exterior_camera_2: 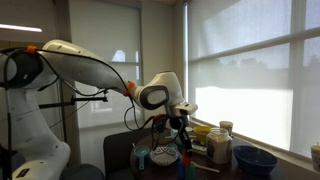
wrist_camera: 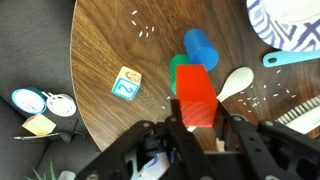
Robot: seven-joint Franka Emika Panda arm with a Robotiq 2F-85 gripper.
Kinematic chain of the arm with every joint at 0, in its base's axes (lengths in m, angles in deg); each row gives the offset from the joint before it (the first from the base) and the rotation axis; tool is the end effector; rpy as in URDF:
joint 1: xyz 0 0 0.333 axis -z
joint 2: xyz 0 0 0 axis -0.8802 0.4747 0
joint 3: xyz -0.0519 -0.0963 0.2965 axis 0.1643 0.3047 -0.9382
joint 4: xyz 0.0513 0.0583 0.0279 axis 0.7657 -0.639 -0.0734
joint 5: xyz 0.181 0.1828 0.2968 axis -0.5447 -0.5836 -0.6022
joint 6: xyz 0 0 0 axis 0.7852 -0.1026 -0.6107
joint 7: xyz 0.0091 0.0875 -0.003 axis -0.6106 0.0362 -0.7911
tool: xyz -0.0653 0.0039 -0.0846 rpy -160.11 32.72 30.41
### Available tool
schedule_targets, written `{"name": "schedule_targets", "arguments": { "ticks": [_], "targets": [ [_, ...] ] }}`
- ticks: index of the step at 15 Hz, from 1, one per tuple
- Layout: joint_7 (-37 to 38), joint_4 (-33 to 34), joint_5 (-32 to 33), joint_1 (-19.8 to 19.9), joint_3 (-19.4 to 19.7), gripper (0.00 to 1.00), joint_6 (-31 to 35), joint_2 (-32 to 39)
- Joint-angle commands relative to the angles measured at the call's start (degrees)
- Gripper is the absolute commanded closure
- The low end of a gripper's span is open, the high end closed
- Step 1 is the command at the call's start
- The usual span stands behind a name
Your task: Put the orange block on the table then put the blue block on top of the orange block
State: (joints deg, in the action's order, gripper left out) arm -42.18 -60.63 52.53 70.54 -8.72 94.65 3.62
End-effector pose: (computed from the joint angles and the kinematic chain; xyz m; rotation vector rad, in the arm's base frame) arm 0.4709 -0.1076 0.4819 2.9570 -0.6435 0.4299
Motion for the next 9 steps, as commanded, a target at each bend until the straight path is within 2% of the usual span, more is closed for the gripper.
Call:
{"name": "schedule_targets", "arguments": {
  "ticks": [1, 9],
  "targets": [
    [-0.7, -0.9, -2.2, 0.2, 0.8, 0.92, -1.0, -3.4],
    [0.7, -4.1, 0.9, 3.0, 1.0, 0.92, -11.7, -9.4]
  ]
}}
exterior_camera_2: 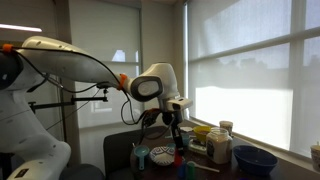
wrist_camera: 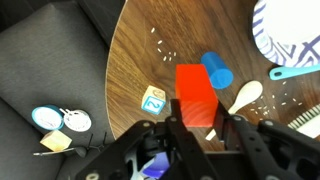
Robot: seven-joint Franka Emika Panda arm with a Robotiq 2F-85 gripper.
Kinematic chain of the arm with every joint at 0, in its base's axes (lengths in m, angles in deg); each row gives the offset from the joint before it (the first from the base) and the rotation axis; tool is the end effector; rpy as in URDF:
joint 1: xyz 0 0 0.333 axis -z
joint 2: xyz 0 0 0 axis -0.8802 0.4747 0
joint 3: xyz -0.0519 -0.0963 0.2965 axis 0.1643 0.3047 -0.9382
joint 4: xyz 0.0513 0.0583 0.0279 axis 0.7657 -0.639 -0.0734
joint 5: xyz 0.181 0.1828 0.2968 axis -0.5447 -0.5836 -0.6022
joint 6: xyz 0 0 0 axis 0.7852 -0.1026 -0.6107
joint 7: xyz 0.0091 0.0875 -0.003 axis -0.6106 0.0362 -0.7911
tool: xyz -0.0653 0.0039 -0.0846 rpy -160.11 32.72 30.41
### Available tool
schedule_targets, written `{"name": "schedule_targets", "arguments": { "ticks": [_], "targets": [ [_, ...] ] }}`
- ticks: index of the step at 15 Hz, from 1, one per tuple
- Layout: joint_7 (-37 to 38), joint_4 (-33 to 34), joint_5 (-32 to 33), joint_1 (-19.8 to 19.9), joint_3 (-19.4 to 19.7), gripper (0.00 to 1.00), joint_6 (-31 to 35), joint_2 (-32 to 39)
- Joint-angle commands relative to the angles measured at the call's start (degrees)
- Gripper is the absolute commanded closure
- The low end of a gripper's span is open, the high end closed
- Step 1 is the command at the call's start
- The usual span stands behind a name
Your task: Put the orange block on the table then put the blue block on top of the orange block
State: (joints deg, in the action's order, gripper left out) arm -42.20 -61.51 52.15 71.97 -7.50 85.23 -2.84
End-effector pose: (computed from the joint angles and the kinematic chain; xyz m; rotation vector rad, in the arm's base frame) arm 0.4314 -0.1244 0.5082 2.9526 -0.7387 0.3250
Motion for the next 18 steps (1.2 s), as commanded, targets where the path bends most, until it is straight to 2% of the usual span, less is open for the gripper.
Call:
{"name": "schedule_targets", "arguments": {
  "ticks": [1, 4, 10, 18],
  "targets": [
    [0.6, -4.1, 1.5, 2.0, 0.0, 0.92, -2.5, -3.4],
    [0.8, -8.0, 3.1, 3.8, 0.2, 0.92, 0.4, -4.2],
    [1.5, -14.2, 0.9, 3.9, 0.4, 0.92, 6.7, -4.0],
    [1.4, -17.2, 0.4, 3.7, -0.2, 0.92, 13.6, -4.1]
  ]
}}
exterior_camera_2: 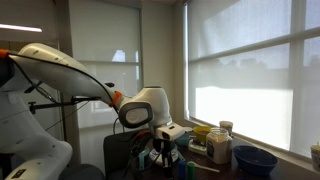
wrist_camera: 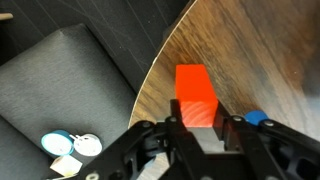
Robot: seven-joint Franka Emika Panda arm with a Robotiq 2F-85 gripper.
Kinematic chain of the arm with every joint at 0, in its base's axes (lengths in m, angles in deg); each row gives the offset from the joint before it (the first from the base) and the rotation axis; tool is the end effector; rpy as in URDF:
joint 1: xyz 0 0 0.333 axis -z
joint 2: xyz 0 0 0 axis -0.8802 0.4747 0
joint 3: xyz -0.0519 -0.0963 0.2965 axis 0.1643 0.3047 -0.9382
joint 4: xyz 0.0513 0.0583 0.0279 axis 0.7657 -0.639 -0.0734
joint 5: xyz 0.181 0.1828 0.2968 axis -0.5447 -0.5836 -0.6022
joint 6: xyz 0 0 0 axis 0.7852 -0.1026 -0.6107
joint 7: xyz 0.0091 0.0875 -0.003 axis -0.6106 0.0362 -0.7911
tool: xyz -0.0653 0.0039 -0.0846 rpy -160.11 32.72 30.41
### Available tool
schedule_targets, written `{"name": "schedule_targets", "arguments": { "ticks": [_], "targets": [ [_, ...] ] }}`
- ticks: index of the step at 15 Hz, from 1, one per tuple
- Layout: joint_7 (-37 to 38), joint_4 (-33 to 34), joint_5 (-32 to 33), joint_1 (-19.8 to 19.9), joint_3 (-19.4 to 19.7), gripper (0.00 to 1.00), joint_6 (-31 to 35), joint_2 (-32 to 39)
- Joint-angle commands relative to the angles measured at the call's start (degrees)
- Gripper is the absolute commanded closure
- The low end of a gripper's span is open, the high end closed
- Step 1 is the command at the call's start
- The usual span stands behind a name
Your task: Put the orange block on the table then put the blue block on top of the orange block
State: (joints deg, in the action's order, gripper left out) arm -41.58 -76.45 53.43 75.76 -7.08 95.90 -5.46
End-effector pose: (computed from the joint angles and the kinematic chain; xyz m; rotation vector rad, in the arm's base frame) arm 0.3858 -0.1372 0.4211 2.9369 -0.8071 0.2778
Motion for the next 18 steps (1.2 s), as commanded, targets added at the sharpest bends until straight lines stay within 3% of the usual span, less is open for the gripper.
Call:
{"name": "schedule_targets", "arguments": {
  "ticks": [1, 2, 3, 5, 9, 11, 18],
  "targets": [
    [0.7, -2.4, -1.0, -0.1, -0.7, 0.92, 3.6, -1.5],
    [0.6, -2.6, -1.1, -0.2, -0.8, 0.75, 4.2, -1.5],
    [0.5, -2.8, -1.2, -0.2, -0.9, 0.42, 4.6, -1.6],
    [0.1, -2.8, -0.4, 0.0, -1.3, 0.34, 5.0, -1.9],
    [-0.5, -1.7, -1.2, -0.4, -1.3, 0.05, 4.5, -3.5],
    [-0.2, -0.7, -1.5, -0.6, -1.6, 0.00, 4.4, -3.9],
    [2.4, 3.4, -5.7, -3.7, -4.6, 0.00, 4.4, 0.0]
  ]
}}
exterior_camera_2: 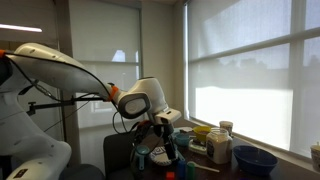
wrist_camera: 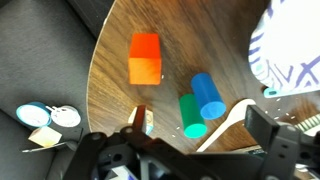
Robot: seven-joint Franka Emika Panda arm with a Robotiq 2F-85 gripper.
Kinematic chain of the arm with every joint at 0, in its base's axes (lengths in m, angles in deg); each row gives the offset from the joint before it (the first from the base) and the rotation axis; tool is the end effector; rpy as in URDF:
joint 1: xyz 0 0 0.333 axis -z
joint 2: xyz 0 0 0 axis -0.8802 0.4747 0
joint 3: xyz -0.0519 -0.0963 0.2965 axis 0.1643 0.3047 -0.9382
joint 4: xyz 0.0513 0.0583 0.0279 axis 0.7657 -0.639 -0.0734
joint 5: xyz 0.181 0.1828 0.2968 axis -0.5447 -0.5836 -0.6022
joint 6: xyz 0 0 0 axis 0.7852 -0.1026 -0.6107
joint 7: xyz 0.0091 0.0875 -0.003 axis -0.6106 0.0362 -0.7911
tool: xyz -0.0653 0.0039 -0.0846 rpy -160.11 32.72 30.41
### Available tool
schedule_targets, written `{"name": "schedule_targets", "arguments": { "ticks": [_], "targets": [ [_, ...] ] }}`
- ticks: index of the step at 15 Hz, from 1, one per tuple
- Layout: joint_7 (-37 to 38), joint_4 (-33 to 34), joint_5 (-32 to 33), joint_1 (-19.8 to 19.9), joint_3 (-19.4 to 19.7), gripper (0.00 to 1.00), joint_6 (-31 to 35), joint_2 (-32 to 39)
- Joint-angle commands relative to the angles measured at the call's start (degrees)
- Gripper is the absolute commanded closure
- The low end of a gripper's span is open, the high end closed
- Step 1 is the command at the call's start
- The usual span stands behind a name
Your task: Put the orange block on the table then put the blue block on top of the orange block
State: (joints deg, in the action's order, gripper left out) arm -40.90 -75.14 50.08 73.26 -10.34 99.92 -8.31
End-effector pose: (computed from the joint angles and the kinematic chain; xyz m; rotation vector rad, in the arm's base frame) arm 0.4027 -0.0977 0.4610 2.9644 -0.7379 0.5055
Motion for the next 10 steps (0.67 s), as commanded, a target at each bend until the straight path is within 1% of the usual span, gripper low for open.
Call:
{"name": "schedule_targets", "arguments": {
  "ticks": [1, 5, 10],
  "targets": [
    [2.0, 2.4, -2.8, -1.5, -1.6, 0.00, 0.7, 3.5],
    [3.0, 3.8, -2.3, -1.3, -2.2, 0.00, 1.4, 6.4],
    [3.2, 4.5, -1.9, -1.3, -1.9, 0.00, 3.7, 9.4]
  ]
}}
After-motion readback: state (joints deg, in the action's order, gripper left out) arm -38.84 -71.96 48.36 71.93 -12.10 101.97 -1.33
